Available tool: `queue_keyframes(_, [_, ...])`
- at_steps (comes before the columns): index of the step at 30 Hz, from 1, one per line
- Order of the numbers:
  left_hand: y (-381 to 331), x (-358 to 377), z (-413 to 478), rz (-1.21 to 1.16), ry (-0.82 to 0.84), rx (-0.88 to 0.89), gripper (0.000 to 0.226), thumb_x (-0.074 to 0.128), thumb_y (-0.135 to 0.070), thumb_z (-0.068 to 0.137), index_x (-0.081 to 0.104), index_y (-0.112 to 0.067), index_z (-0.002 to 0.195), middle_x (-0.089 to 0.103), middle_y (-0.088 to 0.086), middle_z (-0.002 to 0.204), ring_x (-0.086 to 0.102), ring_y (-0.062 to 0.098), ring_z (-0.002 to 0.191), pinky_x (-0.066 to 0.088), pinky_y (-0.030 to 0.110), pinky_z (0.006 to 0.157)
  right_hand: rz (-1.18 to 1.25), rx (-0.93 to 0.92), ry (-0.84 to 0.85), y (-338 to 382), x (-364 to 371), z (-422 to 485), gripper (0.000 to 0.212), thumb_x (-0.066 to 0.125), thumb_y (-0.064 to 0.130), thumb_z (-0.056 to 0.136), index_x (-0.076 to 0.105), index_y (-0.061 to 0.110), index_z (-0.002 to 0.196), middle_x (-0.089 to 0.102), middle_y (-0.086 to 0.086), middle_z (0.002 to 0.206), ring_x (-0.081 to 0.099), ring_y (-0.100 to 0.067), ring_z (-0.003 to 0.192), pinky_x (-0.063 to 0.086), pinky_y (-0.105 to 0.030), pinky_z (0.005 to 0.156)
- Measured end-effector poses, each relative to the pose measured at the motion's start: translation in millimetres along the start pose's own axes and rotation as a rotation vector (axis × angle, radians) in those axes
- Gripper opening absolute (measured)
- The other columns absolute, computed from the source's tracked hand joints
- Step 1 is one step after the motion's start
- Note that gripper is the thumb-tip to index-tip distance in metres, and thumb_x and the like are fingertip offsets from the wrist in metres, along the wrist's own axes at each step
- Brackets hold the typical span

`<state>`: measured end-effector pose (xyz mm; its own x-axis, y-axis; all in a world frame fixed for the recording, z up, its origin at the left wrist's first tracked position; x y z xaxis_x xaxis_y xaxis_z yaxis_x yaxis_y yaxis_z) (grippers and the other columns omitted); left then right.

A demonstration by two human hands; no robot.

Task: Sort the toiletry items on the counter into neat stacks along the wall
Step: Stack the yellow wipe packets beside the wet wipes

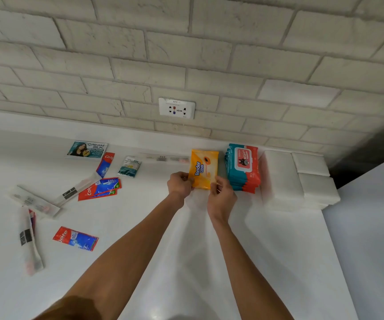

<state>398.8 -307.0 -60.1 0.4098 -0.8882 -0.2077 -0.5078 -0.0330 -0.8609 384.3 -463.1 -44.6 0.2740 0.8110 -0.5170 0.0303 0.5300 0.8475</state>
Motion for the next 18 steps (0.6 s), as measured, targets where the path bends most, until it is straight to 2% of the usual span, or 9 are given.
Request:
queue_keyframes(4, [-5, 7, 3, 0.102, -0.001, 0.016, 0.02, 0.061, -0.004, 0.092, 0.074, -0.013, 0.105, 0.074, 0.009, 0.099, 0.073, 0.028, 0.088, 0.063, 0.034, 0.077, -0.096, -0.035, 0.041, -4, -1, 7, 0.018, 0.067, 0.008, 0.101, 0.075, 0.014, 0.116, 0.073, -0.004, 0.113, 0.069, -0.018, 0.108, 0.041, -0.007, 0.081])
queue_keyframes(6, [-6, 10, 5, 0.16, 0.012, 0.042, 0.027, 0.058, -0.002, 0.092, 0.075, -0.011, 0.111, 0.074, 0.009, 0.101, 0.072, 0.027, 0.09, 0.061, 0.031, 0.075, -0.119, -0.053, 0.074, -8, 0, 11, 0.02, 0.064, 0.009, 0.102, 0.074, 0.013, 0.119, 0.072, -0.004, 0.118, 0.066, -0.019, 0.114, 0.045, -0.012, 0.086])
queue_keyframes(9, [-6, 13, 7, 0.241, 0.023, 0.091, 0.029, 0.061, -0.004, 0.094, 0.075, -0.011, 0.119, 0.074, 0.01, 0.109, 0.07, 0.027, 0.096, 0.059, 0.032, 0.086, -0.191, -0.086, 0.118, -15, 3, 15, 0.026, 0.06, 0.011, 0.105, 0.069, 0.012, 0.129, 0.067, -0.006, 0.132, 0.059, -0.021, 0.129, 0.049, -0.022, 0.1])
queue_keyframes(11, [-6, 14, 8, 0.294, 0.02, 0.135, 0.028, 0.062, -0.005, 0.096, 0.074, -0.01, 0.121, 0.074, 0.011, 0.112, 0.07, 0.027, 0.099, 0.058, 0.033, 0.091, -0.195, -0.073, 0.142, -16, 3, 17, 0.03, 0.055, 0.011, 0.108, 0.063, 0.01, 0.137, 0.06, -0.004, 0.14, 0.05, -0.013, 0.136, 0.04, -0.003, 0.097])
queue_keyframes(13, [-6, 15, 8, 0.339, 0.017, 0.176, 0.029, 0.061, -0.003, 0.096, 0.074, -0.009, 0.122, 0.074, 0.012, 0.112, 0.07, 0.029, 0.101, 0.057, 0.036, 0.095, -0.205, -0.065, 0.181, -20, 4, 17, 0.034, 0.049, 0.011, 0.11, 0.057, 0.008, 0.143, 0.055, -0.002, 0.143, 0.043, -0.008, 0.136, 0.03, 0.012, 0.082])
queue_keyframes(14, [-6, 14, 9, 0.369, 0.018, 0.199, 0.03, 0.062, -0.003, 0.096, 0.073, -0.008, 0.122, 0.074, 0.013, 0.113, 0.07, 0.029, 0.103, 0.057, 0.037, 0.096, -0.209, -0.068, 0.19, -23, 4, 16, 0.035, 0.047, 0.01, 0.111, 0.056, 0.007, 0.144, 0.055, -0.002, 0.144, 0.046, -0.009, 0.136, 0.029, 0.013, 0.082])
queue_keyframes(16, [-5, 13, 9, 0.428, 0.029, 0.235, 0.032, 0.062, -0.002, 0.095, 0.071, -0.007, 0.126, 0.074, 0.014, 0.115, 0.069, 0.028, 0.105, 0.056, 0.038, 0.099, -0.23, -0.064, 0.218, -28, 5, 14, 0.038, 0.045, 0.012, 0.11, 0.054, 0.008, 0.147, 0.055, -0.003, 0.146, 0.049, -0.011, 0.134, 0.036, 0.006, 0.09])
queue_keyframes(17, [-4, 13, 9, 0.451, 0.038, 0.25, 0.033, 0.062, -0.002, 0.095, 0.07, -0.006, 0.127, 0.074, 0.013, 0.116, 0.069, 0.028, 0.106, 0.056, 0.037, 0.099, -0.291, -0.1, 0.218, -31, 8, 14, 0.039, 0.047, 0.013, 0.11, 0.052, 0.009, 0.148, 0.053, -0.004, 0.15, 0.049, -0.012, 0.137, 0.041, -0.002, 0.1])
queue_keyframes(18, [-4, 13, 8, 0.471, 0.047, 0.27, 0.034, 0.061, -0.001, 0.095, 0.069, -0.006, 0.128, 0.073, 0.013, 0.116, 0.069, 0.027, 0.105, 0.055, 0.036, 0.099, -0.346, -0.143, 0.226, -32, 11, 13, 0.041, 0.049, 0.013, 0.11, 0.049, 0.01, 0.151, 0.05, -0.006, 0.153, 0.046, -0.015, 0.142, 0.045, -0.016, 0.11])
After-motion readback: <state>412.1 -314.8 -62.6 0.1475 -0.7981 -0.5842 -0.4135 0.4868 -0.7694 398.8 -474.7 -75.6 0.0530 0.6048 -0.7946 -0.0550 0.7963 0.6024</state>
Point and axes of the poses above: each hand's wrist, its own z-axis towards the middle knuckle, its own x-axis out of the palm, y = z × x, the point moved 3 cm from there along z, towards the middle knuckle
